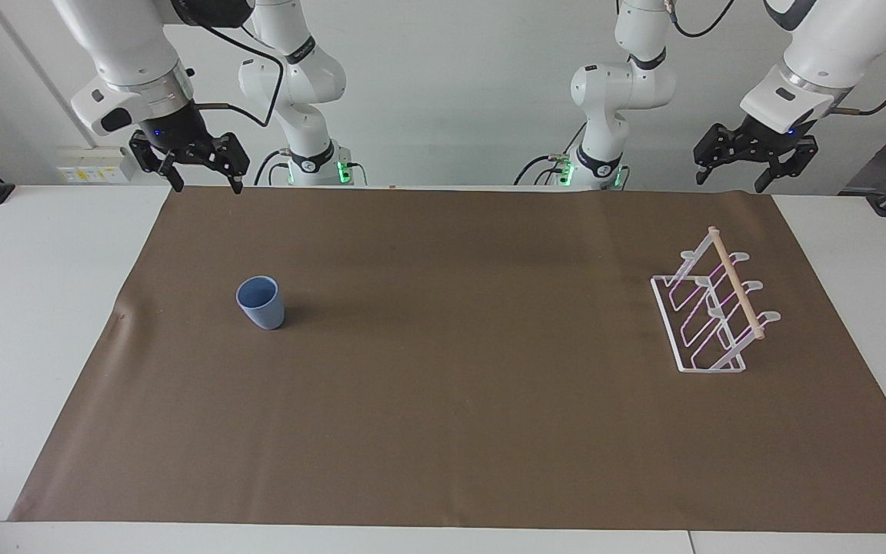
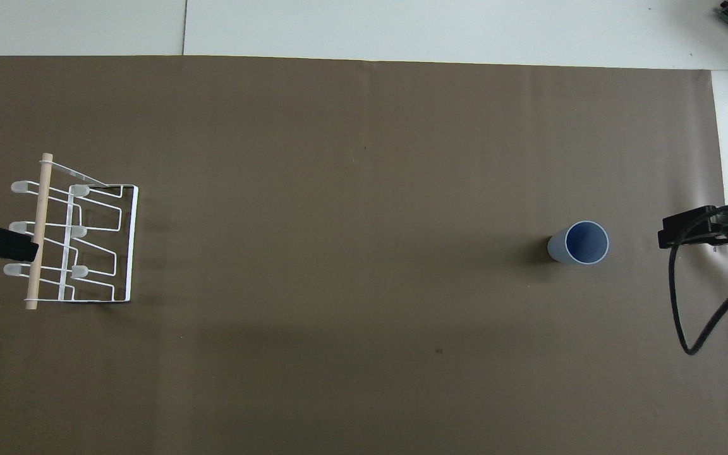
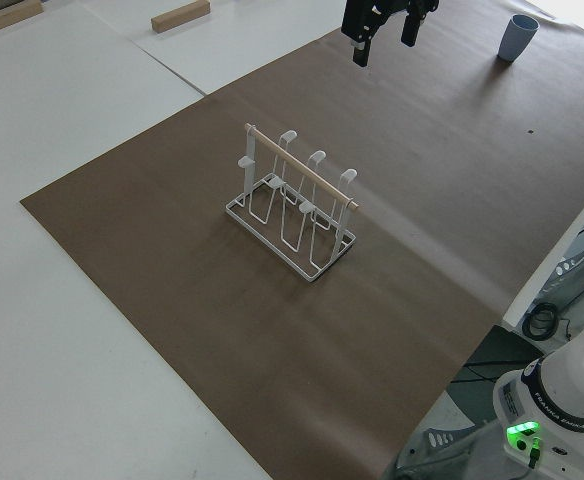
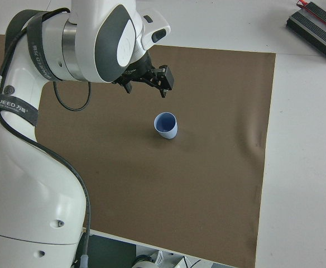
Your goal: Hang cup on cup holder
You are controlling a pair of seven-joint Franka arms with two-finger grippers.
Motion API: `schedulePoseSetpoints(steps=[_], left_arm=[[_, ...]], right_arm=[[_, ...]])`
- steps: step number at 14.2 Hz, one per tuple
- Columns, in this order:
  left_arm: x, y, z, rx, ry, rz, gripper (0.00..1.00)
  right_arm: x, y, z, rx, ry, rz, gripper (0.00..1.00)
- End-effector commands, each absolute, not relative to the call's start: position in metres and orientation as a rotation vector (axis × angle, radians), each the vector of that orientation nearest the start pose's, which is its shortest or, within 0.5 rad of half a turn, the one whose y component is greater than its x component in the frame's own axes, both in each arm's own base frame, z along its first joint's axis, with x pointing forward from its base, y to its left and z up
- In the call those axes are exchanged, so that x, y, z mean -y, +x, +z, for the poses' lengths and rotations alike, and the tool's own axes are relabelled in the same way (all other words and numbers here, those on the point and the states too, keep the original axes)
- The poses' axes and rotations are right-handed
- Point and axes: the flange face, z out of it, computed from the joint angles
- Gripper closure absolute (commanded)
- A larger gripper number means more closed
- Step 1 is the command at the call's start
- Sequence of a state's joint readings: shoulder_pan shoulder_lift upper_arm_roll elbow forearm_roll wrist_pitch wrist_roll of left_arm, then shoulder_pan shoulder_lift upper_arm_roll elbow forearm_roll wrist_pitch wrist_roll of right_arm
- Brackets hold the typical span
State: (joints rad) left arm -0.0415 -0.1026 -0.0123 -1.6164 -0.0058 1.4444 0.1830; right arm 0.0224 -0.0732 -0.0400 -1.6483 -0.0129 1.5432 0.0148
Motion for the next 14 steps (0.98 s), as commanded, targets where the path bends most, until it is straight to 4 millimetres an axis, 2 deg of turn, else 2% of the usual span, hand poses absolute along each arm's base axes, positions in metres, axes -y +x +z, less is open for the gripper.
schedulePoseSetpoints(steps=[1,3,5,8,10,11,12,14], left_arm=[[0.026,0.502,0.647,-0.352,-3.138,0.083,0.00],[0.026,0.502,0.647,-0.352,-3.138,0.083,0.00],[0.026,0.501,0.647,-0.352,-3.138,0.086,0.00],[0.026,0.502,0.647,-0.352,-3.138,0.083,0.00],[0.026,0.501,0.647,-0.352,-3.138,0.086,0.00],[0.026,0.502,0.647,-0.352,-3.138,0.083,0.00],[0.026,0.502,0.647,-0.352,-3.138,0.083,0.00],[0.026,0.502,0.647,-0.352,-3.138,0.083,0.00]], right_arm=[[0.033,0.526,0.570,0.029,-3.155,0.023,0.00],[0.038,0.530,0.523,0.084,-3.156,-0.043,0.00],[0.043,0.533,0.489,0.117,-3.156,-0.043,0.00],[0.049,0.540,0.423,0.200,-3.151,-0.011,0.00],[0.051,0.546,0.397,0.211,-3.152,-0.025,0.00],[0.054,0.540,0.382,0.252,-3.148,-0.010,0.00],[0.055,0.537,0.374,0.267,-3.150,-0.055,0.00],[0.055,0.537,0.371,0.268,-3.151,-0.075,0.00]])
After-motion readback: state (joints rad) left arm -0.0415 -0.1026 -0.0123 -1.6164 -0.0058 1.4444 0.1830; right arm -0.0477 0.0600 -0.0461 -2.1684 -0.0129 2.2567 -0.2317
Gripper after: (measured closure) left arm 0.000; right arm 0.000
